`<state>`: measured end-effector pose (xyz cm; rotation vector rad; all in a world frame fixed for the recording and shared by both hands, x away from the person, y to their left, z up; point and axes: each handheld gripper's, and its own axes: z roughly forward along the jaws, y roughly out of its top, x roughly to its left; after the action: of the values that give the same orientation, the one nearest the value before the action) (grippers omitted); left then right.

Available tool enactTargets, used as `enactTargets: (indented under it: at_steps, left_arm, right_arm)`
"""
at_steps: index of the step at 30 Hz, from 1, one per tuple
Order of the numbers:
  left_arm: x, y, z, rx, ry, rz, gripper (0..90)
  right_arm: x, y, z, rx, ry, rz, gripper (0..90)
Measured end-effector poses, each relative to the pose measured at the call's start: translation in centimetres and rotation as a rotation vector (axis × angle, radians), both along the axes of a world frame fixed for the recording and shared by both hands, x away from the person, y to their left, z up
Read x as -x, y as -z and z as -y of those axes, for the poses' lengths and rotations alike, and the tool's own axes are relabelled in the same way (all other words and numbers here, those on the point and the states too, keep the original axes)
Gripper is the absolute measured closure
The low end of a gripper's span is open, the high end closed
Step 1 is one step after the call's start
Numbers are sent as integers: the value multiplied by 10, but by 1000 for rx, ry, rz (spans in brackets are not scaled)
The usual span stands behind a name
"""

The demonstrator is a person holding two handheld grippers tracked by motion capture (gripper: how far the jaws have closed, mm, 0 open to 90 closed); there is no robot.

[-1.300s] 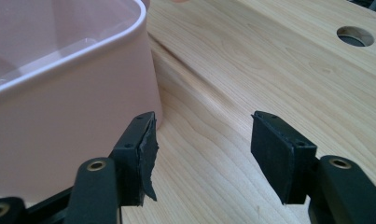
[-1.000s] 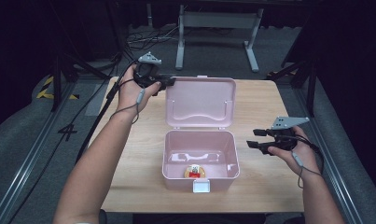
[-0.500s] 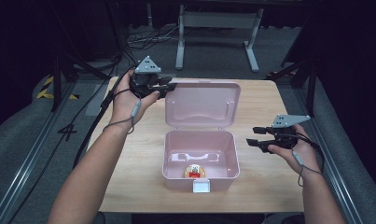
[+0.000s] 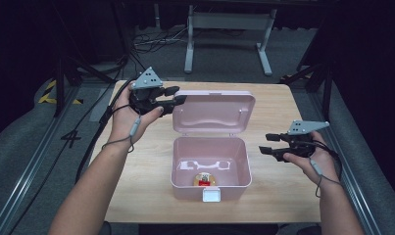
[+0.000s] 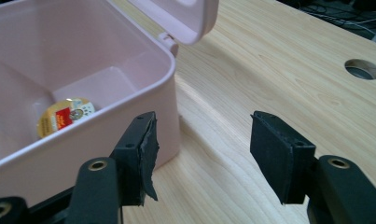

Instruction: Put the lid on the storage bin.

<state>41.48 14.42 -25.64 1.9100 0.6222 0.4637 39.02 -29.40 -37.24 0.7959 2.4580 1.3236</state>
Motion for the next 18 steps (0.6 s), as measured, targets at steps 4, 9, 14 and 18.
enactTargets:
  at_steps: [4, 9, 14, 18]
  left_arm:
    - [9, 1, -2, 1, 18, 16, 594]
    - [15, 2, -3, 8, 28, 25, 588]
    - [21, 4, -5, 21, 43, 19, 575]
    - [26, 5, -5, 20, 47, 25, 569]
  right_arm:
    - [2, -1, -1, -11, -9, -4, 416]
    - [4, -3, -1, -17, -14, -4, 416]
    - [7, -7, -3, -26, -27, 3, 416]
    - [10, -10, -6, -44, -57, 3, 438]
